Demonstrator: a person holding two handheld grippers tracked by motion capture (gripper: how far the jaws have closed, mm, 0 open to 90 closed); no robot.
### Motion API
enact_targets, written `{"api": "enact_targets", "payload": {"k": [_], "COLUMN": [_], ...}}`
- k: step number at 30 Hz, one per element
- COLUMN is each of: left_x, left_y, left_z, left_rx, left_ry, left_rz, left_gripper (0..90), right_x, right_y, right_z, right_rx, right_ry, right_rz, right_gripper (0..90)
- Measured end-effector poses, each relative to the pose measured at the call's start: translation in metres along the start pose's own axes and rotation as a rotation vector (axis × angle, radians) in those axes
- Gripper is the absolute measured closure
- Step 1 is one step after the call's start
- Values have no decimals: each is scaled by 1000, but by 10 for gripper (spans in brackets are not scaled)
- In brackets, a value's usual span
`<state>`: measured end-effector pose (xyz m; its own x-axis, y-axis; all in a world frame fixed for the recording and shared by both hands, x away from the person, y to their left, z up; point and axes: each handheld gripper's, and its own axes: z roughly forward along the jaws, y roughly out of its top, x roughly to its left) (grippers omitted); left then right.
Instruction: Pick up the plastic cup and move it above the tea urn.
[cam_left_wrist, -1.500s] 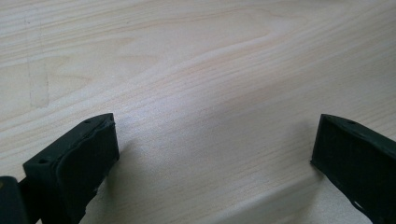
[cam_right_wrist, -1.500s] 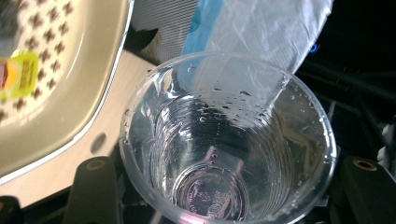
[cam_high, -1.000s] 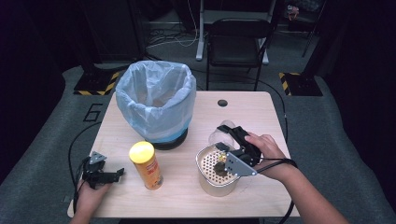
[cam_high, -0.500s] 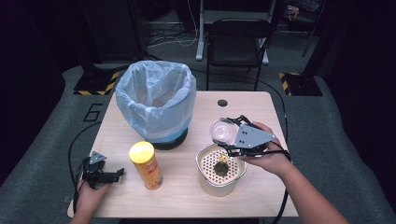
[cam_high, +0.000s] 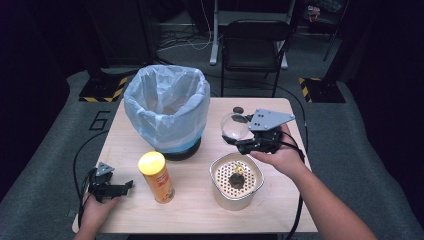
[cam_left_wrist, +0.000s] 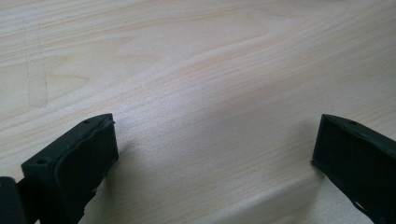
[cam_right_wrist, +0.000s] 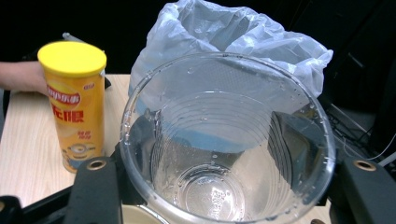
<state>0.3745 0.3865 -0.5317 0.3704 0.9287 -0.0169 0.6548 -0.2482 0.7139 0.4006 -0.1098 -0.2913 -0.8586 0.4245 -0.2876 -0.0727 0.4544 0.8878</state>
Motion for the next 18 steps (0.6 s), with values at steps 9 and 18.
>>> {"api": "enact_targets", "payload": {"k": [9, 18], "left_x": [-1, -2], "left_y": [-2, -2], "left_z": [-1, -2], "left_rx": [-17, -7], "left_ry": [9, 0], "left_rz": [-1, 10], "left_gripper": [9, 22], "right_x": [-6, -19], "right_y": [17, 45], "right_z": [12, 24], "right_rx": [10, 28], "right_ry": [20, -2], "right_rz": [48, 69], "right_gripper": [351, 352]}}
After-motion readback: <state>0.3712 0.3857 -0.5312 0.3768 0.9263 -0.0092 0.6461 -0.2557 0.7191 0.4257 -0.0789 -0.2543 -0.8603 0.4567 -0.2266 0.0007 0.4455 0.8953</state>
